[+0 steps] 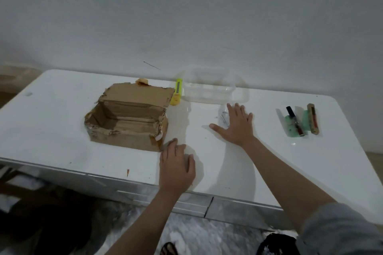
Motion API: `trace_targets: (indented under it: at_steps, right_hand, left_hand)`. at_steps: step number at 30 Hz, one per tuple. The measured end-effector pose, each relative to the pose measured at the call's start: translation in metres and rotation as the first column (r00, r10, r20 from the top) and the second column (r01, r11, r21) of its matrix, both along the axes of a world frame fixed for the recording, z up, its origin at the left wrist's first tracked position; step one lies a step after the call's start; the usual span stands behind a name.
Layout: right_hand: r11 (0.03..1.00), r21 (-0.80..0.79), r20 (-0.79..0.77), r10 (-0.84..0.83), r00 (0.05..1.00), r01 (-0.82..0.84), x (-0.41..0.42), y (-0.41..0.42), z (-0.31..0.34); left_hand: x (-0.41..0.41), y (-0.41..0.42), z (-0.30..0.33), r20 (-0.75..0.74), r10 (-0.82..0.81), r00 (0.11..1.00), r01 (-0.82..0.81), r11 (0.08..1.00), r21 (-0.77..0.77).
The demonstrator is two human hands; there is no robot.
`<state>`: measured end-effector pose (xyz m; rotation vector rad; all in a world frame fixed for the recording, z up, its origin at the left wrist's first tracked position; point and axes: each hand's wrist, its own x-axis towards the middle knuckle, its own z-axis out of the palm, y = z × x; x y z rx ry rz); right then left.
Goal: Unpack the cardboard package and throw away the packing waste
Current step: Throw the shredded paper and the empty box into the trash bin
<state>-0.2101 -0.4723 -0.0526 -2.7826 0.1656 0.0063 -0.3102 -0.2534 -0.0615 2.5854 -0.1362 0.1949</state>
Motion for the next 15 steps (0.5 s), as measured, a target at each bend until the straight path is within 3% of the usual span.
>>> trace_targets:
  at_steps: [4, 7, 11, 15]
  right_hand:
    - [0.971, 0.082, 0.051, 0.223, 0.974, -0.227, -0.012, 0.009, 0.000]
    - [0.942, 0.135, 0.074, 0.300, 0.951, -0.308, -0.022, 0.020, -0.005]
    - [0.914, 0.202, 0.328, 0.275, 0.904, -0.352, -0.031, 0.027, -0.015]
    - [0.940, 0.110, 0.405, 0.253, 0.879, -0.322, -0.045, 0.035, -0.013]
  left_hand:
    - [-0.003, -0.001, 0.005, -0.004, 0.015, 1.000, -0.015, 0.997, -0.074]
    - [-0.005, -0.002, 0.007, 0.012, 0.030, 0.999, -0.028, 0.994, -0.101]
    - [-0.005, -0.003, 0.007, 0.021, 0.037, 0.999, -0.035, 0.994, -0.101]
    - [-0.006, -0.003, 0.006, 0.018, 0.040, 0.999, -0.038, 0.995, -0.097]
